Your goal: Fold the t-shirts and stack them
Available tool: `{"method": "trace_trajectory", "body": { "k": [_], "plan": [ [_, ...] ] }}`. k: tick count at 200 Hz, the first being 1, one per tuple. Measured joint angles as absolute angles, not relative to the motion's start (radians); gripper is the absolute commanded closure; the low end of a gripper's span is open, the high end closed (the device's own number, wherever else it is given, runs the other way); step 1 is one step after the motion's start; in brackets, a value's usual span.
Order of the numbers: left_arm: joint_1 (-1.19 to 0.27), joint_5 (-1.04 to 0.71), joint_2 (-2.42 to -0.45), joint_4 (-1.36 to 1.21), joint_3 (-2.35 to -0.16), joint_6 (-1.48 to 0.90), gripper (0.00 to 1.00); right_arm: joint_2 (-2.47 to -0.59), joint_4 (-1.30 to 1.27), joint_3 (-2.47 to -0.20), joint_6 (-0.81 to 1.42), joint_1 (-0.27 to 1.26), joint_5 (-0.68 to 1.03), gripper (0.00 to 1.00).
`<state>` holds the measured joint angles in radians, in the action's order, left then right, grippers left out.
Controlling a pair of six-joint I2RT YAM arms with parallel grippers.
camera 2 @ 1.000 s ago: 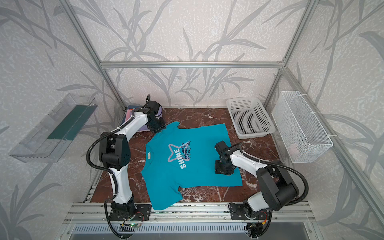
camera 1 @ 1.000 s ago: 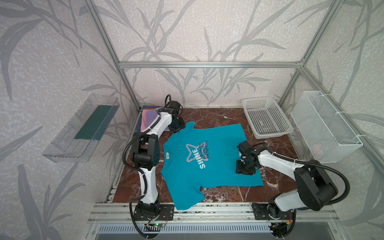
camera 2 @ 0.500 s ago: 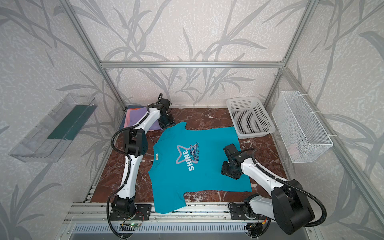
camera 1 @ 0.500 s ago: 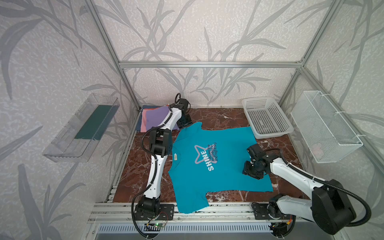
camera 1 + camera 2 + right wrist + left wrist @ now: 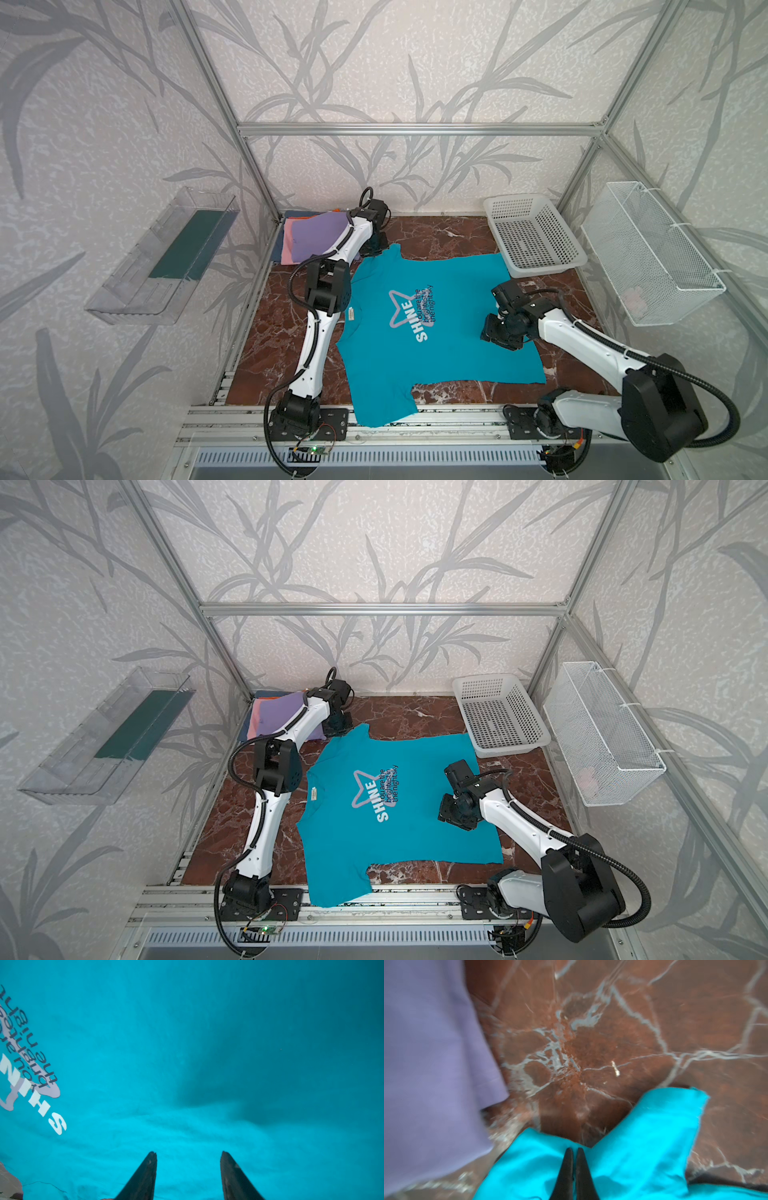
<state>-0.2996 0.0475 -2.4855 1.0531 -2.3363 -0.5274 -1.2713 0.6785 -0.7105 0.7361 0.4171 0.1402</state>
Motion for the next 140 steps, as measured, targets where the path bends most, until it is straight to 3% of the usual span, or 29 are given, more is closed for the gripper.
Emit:
{"method": "trace_trajectory", "body": {
  "k": [32, 62, 103, 140],
  "plan": [
    [-0.413, 0.170, -2.217, 1.023, -2.128, -0.506, 0.99, -1.294, 0.666, -0.725, 0.731, 0.419, 0.149, 0.49],
    [-0.572, 0.243, -1.986, 0.959, -1.848, -0.525, 0.88, -1.327, 0.641, -0.725, 0.727, 0.420, 0.167, 0.49],
    [-0.691, 0.225, -1.956, 0.941, -1.554, -0.583, 0.67, -1.341, 0.629, -0.729, 0.706, 0.421, 0.171, 0.50],
    [-0.695, 0.193, -1.949, 0.958, -1.482, -0.609, 0.63, -1.348, 0.619, -0.739, 0.702, 0.423, 0.177, 0.50]
  ]
}}
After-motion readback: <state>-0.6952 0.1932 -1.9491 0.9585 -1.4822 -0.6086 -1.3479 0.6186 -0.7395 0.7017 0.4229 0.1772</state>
